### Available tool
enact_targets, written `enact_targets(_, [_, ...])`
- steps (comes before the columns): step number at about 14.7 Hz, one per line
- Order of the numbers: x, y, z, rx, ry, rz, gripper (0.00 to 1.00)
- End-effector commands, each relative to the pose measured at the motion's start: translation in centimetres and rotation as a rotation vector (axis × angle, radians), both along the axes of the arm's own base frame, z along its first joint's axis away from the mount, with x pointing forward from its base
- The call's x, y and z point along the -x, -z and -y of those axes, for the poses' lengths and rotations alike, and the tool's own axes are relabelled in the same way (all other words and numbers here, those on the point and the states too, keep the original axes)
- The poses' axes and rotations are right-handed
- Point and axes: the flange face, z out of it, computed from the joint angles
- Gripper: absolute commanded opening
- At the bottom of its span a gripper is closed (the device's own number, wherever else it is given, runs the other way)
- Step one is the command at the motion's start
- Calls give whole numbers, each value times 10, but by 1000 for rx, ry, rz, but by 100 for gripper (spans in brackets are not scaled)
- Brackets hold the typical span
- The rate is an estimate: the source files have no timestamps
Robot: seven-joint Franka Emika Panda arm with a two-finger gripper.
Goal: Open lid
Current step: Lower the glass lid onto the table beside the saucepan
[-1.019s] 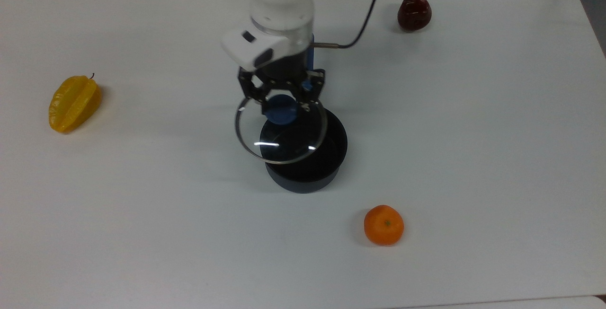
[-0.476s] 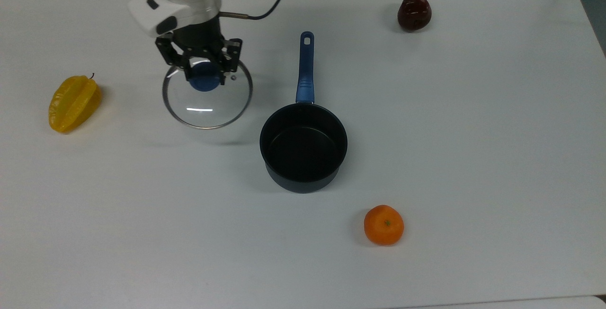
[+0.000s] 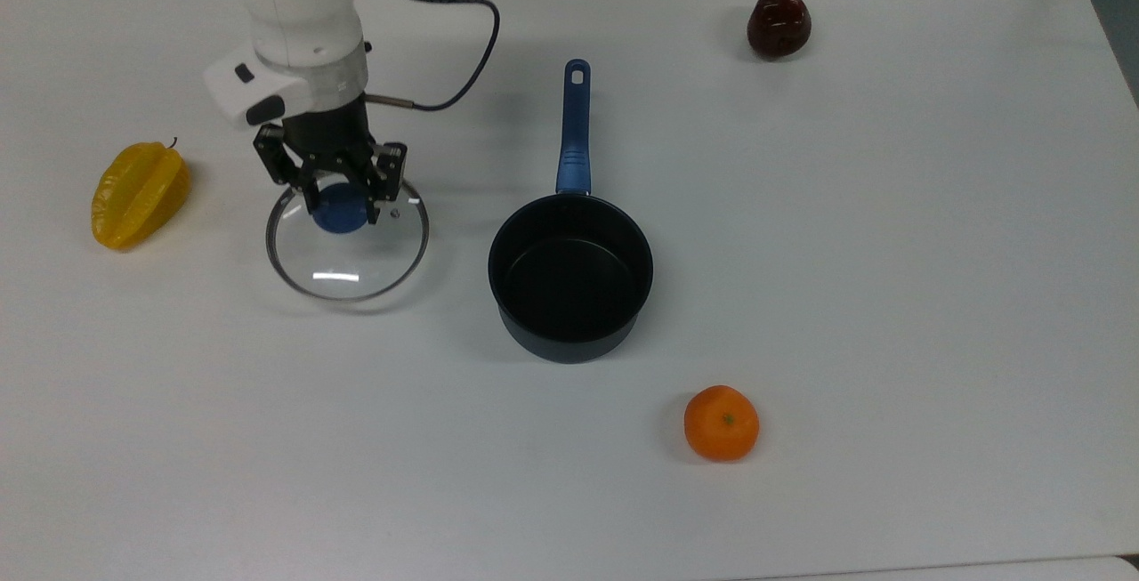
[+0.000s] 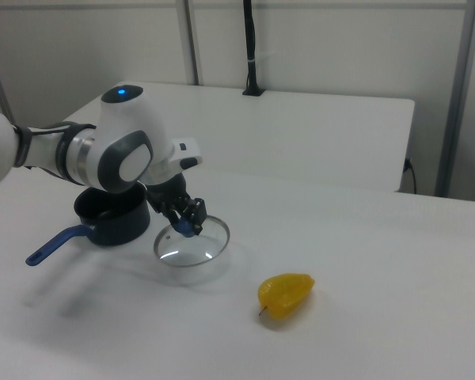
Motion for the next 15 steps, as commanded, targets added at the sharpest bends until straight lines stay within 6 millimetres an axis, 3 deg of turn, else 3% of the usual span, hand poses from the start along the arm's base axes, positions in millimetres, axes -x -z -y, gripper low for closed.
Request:
enact_targets(1, [-36, 8, 8, 1, -8, 88, 39])
enact_targets(6, [-55, 27, 8, 2, -12, 104, 40])
enact_targets(11, [-65, 46, 4, 3, -12, 177, 50])
enact_targets(14, [-65, 49, 2, 14, -27, 170, 79])
enact_targets(15, [-65, 51, 1, 16, -33, 167, 79])
